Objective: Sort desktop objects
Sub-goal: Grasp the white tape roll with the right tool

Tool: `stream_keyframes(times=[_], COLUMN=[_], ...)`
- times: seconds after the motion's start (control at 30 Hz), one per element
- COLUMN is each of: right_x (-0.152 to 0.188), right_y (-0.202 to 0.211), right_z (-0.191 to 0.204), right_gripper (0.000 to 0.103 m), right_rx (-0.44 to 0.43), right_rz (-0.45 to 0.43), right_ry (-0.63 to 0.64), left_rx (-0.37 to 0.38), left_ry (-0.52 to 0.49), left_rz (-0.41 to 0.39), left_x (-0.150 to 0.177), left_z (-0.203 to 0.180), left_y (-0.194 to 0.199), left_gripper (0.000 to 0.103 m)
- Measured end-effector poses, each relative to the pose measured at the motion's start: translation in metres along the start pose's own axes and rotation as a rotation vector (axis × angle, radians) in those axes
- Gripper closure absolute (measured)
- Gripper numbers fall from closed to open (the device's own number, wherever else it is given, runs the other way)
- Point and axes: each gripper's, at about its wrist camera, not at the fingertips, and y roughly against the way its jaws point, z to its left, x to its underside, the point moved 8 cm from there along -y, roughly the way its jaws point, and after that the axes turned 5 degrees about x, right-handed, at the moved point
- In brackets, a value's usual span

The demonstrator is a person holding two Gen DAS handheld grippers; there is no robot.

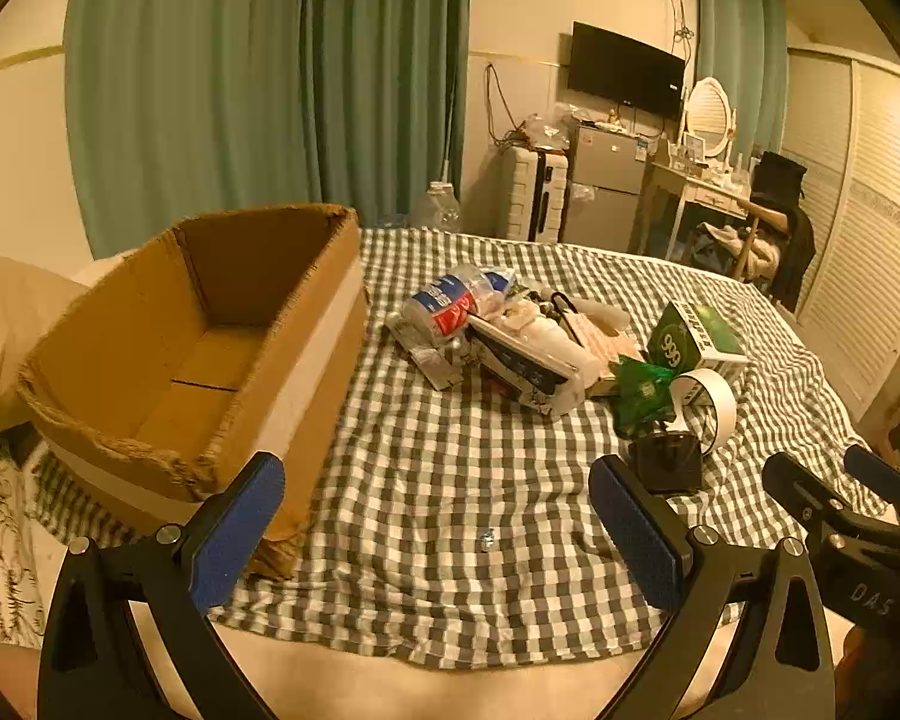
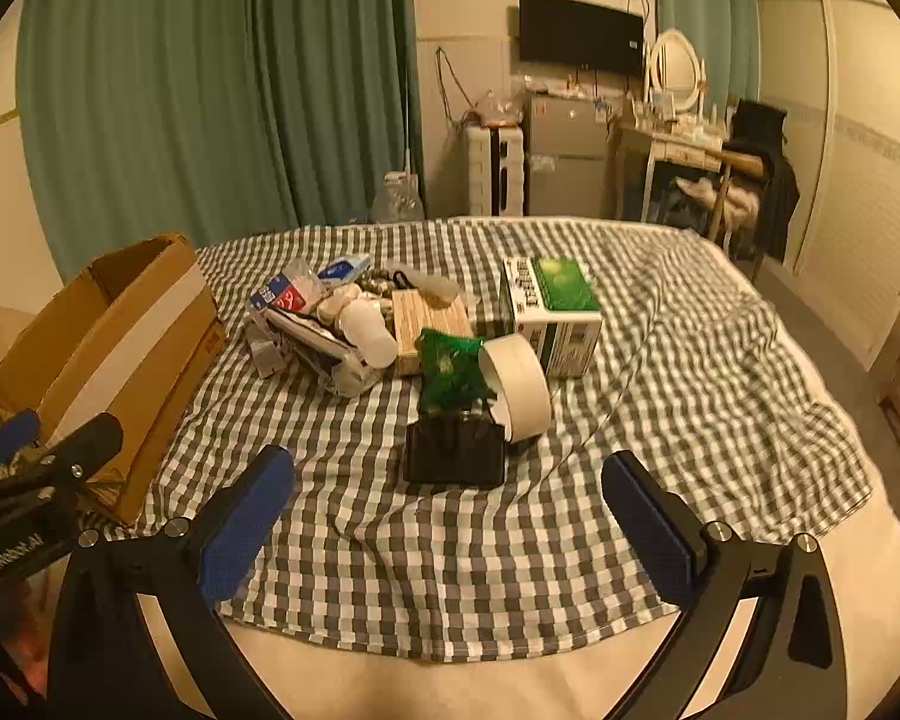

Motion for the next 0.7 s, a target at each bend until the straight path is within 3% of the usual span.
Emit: stream_keyframes(times=[0.2, 0.33, 0.47, 0.57, 0.7], right_x=[-0.004, -0.009, -0.014, -0.015, -0.015], right_y=[-0.029, -0.06, -0.094, -0.118, -0.142], right_z=[-0.015, -0.027, -0.036, -0.038, -0.04], right_gripper=[0.001, 0.003, 0.013, 0.043, 0.046], right_rx=[-0.092, -0.056, 0.003, 0.028, 0.03], right_rz=[0.06, 0.084, 0.115, 0.142, 0.17], right_ry=[-0.137, -0.175, -0.131, -0.081, -0.052], left_rx=[0.045, 0.071, 0.071, 0.075, 0.062], left_ry=[0.055, 0.071, 0.081, 0.13, 0.147], left_rz=[0.059, 0.105, 0.129, 0.148, 0.154], left_x=[0.004, 0.005, 0.001, -0.005, -0.016], left_z=[-0.008, -0.021, -0.026, -0.028, -0.031], left_y=[-0.031, -0.06, -0.084, -0.107, -0.135], left_gripper=[0.0, 0.0, 0.0, 0.0, 0.0])
